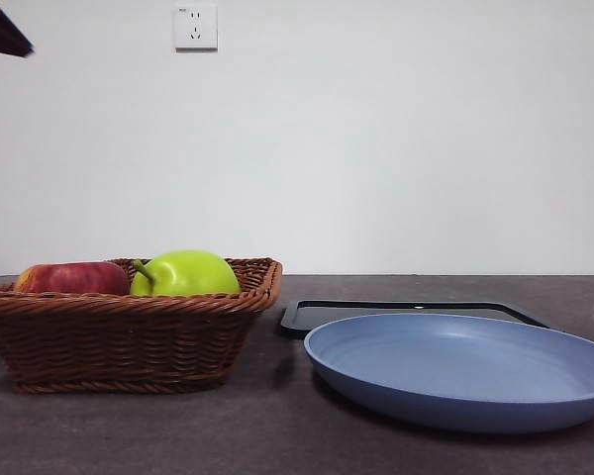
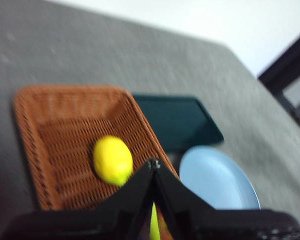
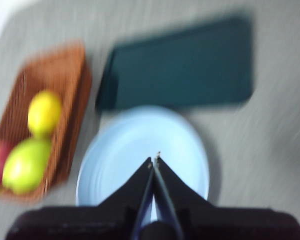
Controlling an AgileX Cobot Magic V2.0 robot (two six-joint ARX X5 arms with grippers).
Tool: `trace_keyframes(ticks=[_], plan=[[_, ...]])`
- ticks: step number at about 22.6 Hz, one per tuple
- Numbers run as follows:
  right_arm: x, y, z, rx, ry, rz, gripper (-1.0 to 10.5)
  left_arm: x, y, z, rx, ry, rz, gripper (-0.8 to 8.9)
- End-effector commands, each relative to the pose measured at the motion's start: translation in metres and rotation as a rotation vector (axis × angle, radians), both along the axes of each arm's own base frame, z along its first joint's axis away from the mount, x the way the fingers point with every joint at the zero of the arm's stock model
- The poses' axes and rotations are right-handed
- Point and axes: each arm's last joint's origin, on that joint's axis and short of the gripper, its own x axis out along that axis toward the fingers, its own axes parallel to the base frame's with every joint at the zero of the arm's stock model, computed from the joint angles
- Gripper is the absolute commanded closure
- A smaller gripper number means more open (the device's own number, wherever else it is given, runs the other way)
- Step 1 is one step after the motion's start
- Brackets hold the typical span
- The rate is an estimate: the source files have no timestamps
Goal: Take the lemon from the basket,put the lemon in the plate,hand out the plate
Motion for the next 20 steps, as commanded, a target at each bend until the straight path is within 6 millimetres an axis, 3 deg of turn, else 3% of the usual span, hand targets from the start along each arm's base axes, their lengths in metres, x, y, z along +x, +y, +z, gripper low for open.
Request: trace_keyframes(ticks=[1, 5, 8, 11, 13, 20], plan=[[0.009, 0.002, -0.008, -0.007, 0.066, 0.071, 9.4, 0.007, -0.009, 0.004, 0.068, 0.019, -0.084, 8.07], [0.019, 0.004, -0.026, -0.020, 0.201, 0.093, 9.0, 0.015, -0.023, 0.000, 0.092, 0.081, -0.168, 8.07], [0.031, 0.006, -0.044, -0.044, 0.306, 0.085, 7.6, 0.019, -0.037, -0.005, 0.098, 0.104, -0.233, 7.71], [0.040, 0.008, -0.058, -0.130, 0.373, 0.054, 6.7, 0.020, -0.043, -0.008, 0.133, 0.116, -0.209, 5.34], [0.047, 0.010, -0.067, -0.136, 0.396, 0.063, 6.7, 0.020, -0.046, -0.008, 0.166, 0.114, -0.182, 4.42], [0.068, 0.025, -0.094, -0.128, 0.435, 0.095, 7.1, 0.018, -0.051, -0.008, 0.156, 0.124, -0.192, 4.33]])
